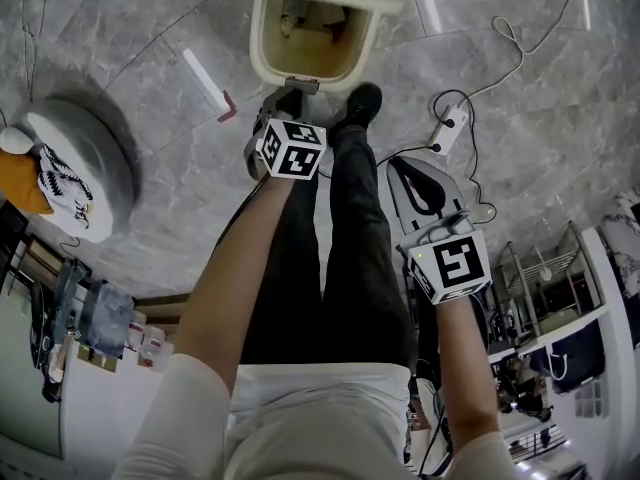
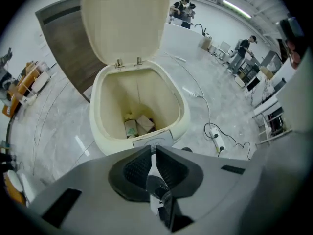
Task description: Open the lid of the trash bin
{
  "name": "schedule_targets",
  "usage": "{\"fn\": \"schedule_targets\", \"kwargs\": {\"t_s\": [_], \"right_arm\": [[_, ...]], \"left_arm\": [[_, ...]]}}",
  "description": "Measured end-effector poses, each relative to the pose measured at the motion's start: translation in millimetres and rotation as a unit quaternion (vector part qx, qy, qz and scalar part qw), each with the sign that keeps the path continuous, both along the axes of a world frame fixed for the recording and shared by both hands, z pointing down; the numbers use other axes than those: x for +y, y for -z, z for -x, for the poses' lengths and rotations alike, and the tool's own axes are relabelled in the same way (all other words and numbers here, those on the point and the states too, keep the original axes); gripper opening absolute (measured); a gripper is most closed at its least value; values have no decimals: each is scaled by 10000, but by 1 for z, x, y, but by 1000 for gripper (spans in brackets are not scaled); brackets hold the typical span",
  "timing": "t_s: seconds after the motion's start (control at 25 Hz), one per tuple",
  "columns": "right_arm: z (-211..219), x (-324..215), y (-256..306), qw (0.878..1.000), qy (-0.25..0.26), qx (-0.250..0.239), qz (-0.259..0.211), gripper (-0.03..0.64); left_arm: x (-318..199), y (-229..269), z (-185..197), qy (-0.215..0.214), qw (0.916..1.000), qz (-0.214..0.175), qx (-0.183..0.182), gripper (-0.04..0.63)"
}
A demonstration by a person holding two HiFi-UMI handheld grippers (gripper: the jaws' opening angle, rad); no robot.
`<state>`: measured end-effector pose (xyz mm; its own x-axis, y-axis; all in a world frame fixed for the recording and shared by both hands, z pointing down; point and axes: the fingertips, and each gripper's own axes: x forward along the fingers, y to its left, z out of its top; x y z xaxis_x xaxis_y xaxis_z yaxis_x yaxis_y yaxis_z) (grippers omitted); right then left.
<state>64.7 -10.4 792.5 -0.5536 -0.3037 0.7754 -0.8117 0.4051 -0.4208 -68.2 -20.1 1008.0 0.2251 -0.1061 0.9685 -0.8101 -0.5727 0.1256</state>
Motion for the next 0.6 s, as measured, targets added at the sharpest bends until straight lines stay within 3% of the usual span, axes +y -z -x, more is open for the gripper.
{"fn": "schedule_targets", "kwargs": {"t_s": [0.6], "right_arm": [[-4,-3,49,9994,59,215,-269,37]], "left_arm": [[-23,62,3,118,9989,-314,327,21]]}}
